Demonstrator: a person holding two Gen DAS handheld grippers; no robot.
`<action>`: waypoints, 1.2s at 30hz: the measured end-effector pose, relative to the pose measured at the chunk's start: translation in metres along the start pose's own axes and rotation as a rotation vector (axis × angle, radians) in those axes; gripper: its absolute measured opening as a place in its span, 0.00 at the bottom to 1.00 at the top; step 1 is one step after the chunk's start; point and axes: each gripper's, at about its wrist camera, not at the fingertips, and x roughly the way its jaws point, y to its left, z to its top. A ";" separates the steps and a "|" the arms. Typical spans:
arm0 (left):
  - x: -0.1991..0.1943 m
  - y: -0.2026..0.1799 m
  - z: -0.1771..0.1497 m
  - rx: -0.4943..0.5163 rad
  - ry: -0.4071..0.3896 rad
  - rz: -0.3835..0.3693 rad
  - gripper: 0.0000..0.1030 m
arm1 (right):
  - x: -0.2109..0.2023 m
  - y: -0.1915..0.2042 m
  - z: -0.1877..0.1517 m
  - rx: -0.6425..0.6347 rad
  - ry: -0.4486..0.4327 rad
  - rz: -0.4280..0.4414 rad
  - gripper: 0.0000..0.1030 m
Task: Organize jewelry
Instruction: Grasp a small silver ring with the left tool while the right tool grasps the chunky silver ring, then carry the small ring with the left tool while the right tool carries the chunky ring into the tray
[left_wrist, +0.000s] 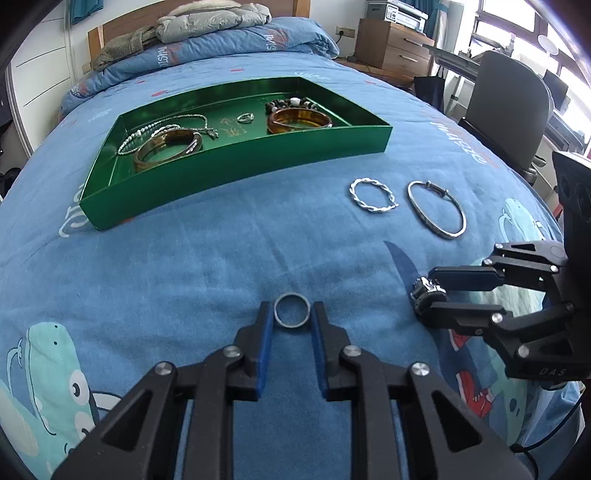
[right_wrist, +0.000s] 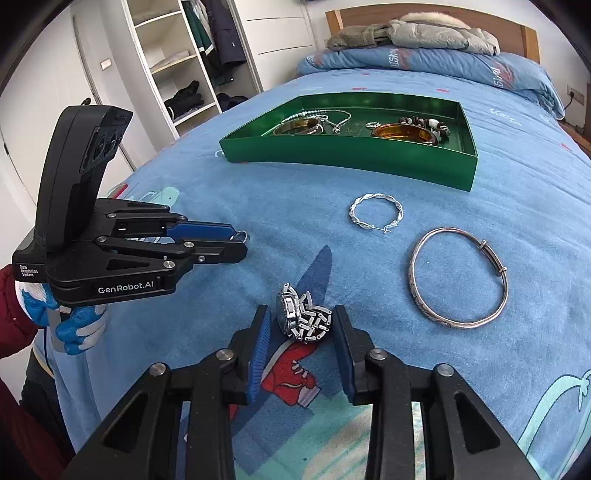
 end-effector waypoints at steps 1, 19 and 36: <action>-0.001 0.000 0.000 0.001 0.000 0.001 0.18 | 0.000 0.000 0.000 0.001 0.000 -0.002 0.27; -0.059 0.001 -0.017 -0.023 -0.065 -0.005 0.18 | -0.033 0.040 -0.019 -0.012 -0.038 -0.043 0.17; -0.110 0.038 -0.024 -0.099 -0.147 -0.029 0.18 | -0.085 0.055 -0.020 0.032 -0.126 -0.153 0.17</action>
